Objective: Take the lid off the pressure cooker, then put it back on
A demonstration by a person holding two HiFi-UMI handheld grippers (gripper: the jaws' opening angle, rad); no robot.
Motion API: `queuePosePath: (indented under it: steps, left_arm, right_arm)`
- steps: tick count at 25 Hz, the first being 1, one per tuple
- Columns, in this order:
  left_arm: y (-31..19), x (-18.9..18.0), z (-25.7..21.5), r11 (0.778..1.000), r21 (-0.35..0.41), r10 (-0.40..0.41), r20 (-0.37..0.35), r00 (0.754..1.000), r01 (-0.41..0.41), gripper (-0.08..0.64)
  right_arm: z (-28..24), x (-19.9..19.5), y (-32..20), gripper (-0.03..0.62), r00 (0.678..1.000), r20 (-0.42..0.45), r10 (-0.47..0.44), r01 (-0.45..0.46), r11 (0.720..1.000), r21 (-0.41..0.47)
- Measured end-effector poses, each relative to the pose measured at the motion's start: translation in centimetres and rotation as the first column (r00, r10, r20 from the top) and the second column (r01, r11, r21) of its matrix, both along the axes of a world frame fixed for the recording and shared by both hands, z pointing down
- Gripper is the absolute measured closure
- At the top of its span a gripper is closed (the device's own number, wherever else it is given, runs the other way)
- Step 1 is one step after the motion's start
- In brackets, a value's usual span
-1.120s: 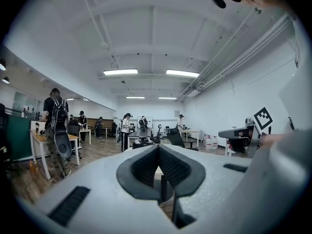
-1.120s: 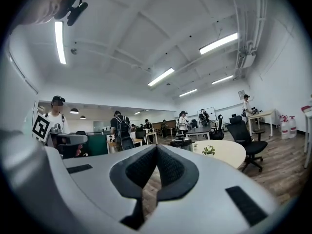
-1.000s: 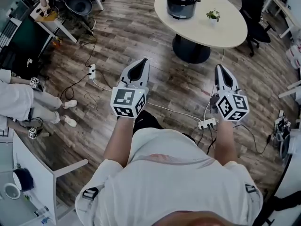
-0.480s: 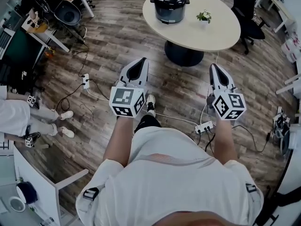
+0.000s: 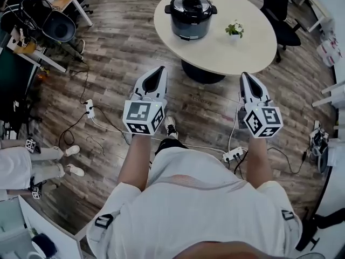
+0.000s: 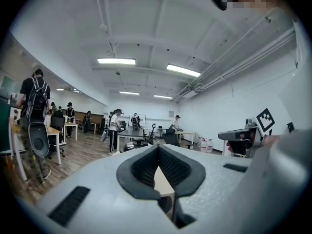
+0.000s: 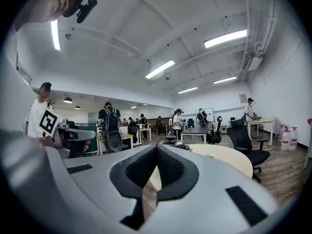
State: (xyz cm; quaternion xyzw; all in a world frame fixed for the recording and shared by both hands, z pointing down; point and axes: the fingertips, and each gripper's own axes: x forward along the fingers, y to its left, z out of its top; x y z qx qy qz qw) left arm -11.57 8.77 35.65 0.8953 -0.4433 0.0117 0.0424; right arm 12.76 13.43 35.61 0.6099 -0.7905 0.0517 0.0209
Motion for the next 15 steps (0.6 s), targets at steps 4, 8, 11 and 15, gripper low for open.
queuePosePath:
  steps: [4, 8, 11, 15]
  left_arm:
    - [-9.2, -0.7, 0.6, 0.999, -0.024, 0.035, -0.004, 0.999, -0.035, 0.555]
    - [-17.1, -1.2, 0.5, 0.998, -0.025, 0.063, 0.012, 0.998, -0.063, 0.555]
    - [-21.5, -1.6, 0.6, 0.997, -0.025, 0.067, 0.017, 0.998, -0.066, 0.555]
    - [-25.8, -2.0, 0.9, 0.998, -0.038, 0.052, 0.012, 0.999, -0.052, 0.555]
  right_arm:
    - [0.2, -1.0, -8.6, 0.595, 0.999, -0.003, 0.039, -0.039, 0.999, -0.025]
    - [-0.5, -1.9, -16.5, 0.595, 0.998, 0.001, 0.066, -0.066, 0.998, -0.022]
    - [-0.2, -2.2, -20.8, 0.595, 0.997, 0.007, 0.075, -0.075, 0.997, -0.026]
    - [0.4, -2.4, -25.3, 0.595, 0.998, 0.011, 0.067, -0.067, 0.997, -0.043]
